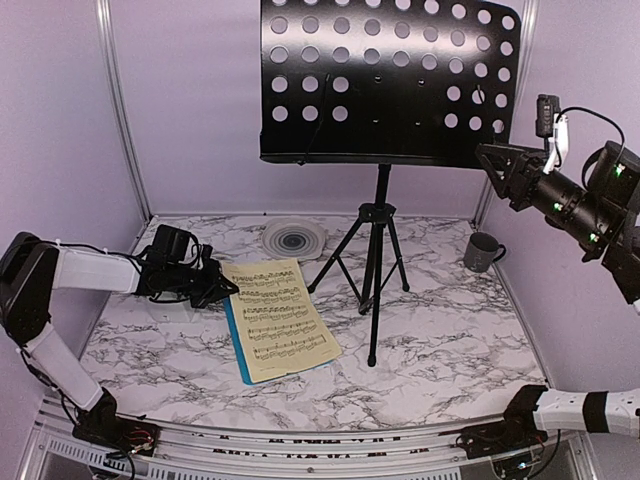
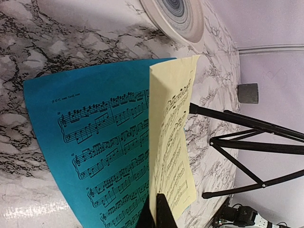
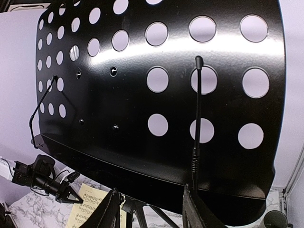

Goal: Pack up the instrument practice props
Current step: Place the sheet music on the sheet music, then adjust the sheet music.

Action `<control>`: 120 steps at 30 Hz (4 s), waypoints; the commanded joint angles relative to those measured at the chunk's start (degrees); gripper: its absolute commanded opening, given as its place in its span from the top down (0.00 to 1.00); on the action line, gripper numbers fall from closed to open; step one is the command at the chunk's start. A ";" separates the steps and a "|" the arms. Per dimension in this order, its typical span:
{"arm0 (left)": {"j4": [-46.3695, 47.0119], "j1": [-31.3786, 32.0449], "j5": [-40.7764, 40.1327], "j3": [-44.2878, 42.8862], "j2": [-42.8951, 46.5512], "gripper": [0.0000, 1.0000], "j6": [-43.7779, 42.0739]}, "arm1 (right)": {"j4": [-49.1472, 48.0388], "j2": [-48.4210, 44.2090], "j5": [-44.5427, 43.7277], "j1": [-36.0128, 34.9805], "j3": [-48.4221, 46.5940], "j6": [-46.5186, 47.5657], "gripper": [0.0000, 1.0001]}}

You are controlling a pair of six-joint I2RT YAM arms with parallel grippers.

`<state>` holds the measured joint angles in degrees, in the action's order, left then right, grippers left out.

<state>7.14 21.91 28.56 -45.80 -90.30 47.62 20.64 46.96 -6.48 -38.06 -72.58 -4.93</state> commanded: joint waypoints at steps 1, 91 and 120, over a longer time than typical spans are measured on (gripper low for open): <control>2.90 -0.27 0.68 -0.81 -2.87 1.00 0.44 | 0.26 -0.16 0.50 0.30 -1.38 -0.40 0.58; -18.43 8.09 -9.32 -21.87 -20.03 0.55 -24.55 | -19.59 19.73 23.21 -21.69 26.08 -6.32 0.53; -17.37 5.28 0.19 -21.68 -21.85 1.00 -23.54 | -18.80 21.25 23.79 -21.80 24.77 -6.76 0.55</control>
<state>-8.10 27.64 30.39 -66.46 -112.60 26.26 2.22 67.68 16.67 -59.31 -45.19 -10.96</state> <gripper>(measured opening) 0.018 0.448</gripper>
